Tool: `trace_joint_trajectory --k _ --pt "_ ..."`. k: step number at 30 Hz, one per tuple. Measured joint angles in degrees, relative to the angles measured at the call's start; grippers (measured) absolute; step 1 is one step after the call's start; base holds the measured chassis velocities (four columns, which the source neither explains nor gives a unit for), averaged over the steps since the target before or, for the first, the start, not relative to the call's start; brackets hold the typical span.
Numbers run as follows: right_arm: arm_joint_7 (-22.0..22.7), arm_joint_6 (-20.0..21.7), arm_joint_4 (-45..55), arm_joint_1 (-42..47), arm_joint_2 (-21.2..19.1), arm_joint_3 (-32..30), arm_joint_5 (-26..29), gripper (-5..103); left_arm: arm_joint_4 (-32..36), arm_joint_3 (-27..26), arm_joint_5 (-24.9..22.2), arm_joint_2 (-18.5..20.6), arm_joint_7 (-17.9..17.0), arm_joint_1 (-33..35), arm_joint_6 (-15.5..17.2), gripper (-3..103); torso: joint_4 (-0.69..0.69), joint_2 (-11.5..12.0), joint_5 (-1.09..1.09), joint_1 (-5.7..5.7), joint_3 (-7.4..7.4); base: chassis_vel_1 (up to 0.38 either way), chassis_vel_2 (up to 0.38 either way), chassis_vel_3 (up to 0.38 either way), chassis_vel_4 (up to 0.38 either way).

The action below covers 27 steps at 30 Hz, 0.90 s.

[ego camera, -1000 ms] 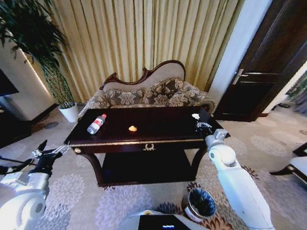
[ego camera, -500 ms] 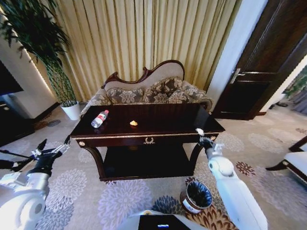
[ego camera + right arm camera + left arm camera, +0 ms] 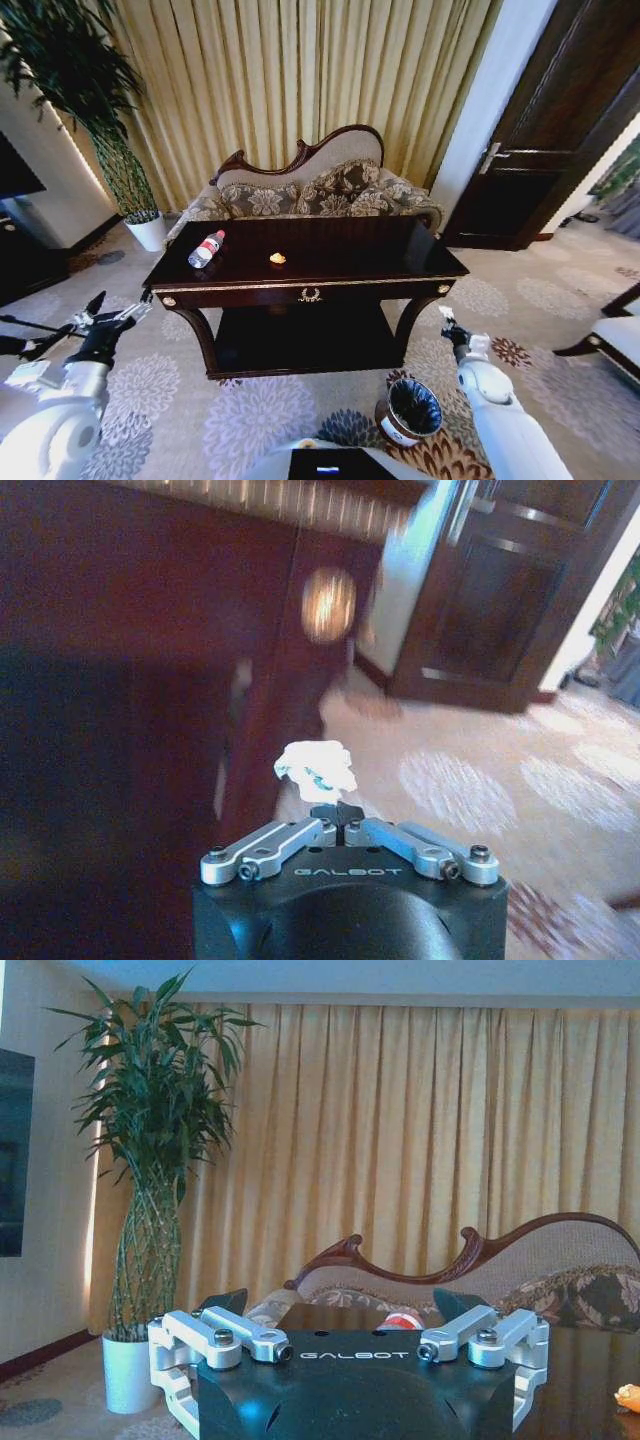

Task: Move to the front of the table and place the trash on the table into the trash bin.

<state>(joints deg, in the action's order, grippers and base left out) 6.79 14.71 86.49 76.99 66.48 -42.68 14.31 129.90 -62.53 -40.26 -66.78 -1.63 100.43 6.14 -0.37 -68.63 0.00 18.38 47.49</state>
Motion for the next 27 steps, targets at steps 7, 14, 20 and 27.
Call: trace_joint_trajectory --k 7,14,20,27 --pt "0.0 1.2 -12.7 -1.3 3.0 1.8 -12.0 0 -0.7 0.3 0.0 0.0 0.1 -0.2 -0.1 100 0.00 0.0 0.00 -0.01 -0.01 0.000 0.000 0.000 0.000" --pt "0.0 0.9 -23.8 -4.4 5.6 2.7 -20.0 0 -1.7 0.4 0.0 -0.2 0.2 -0.4 -0.5 100 0.00 0.0 0.01 -0.01 0.00 0.000 0.000 0.000 0.000" --pt "0.0 0.6 -30.8 -6.8 8.2 3.0 -24.5 0 -2.4 0.2 0.1 -0.5 0.3 -0.3 -0.7 100 -0.01 0.0 -0.01 -0.01 0.00 0.000 0.000 0.000 0.000" --pt "0.0 0.4 -34.7 -8.1 9.7 2.4 -28.3 0 -2.9 -0.5 0.1 -0.1 0.3 -0.1 -0.8 100 -0.01 0.0 0.00 -0.01 0.00 0.000 0.000 0.000 0.000"
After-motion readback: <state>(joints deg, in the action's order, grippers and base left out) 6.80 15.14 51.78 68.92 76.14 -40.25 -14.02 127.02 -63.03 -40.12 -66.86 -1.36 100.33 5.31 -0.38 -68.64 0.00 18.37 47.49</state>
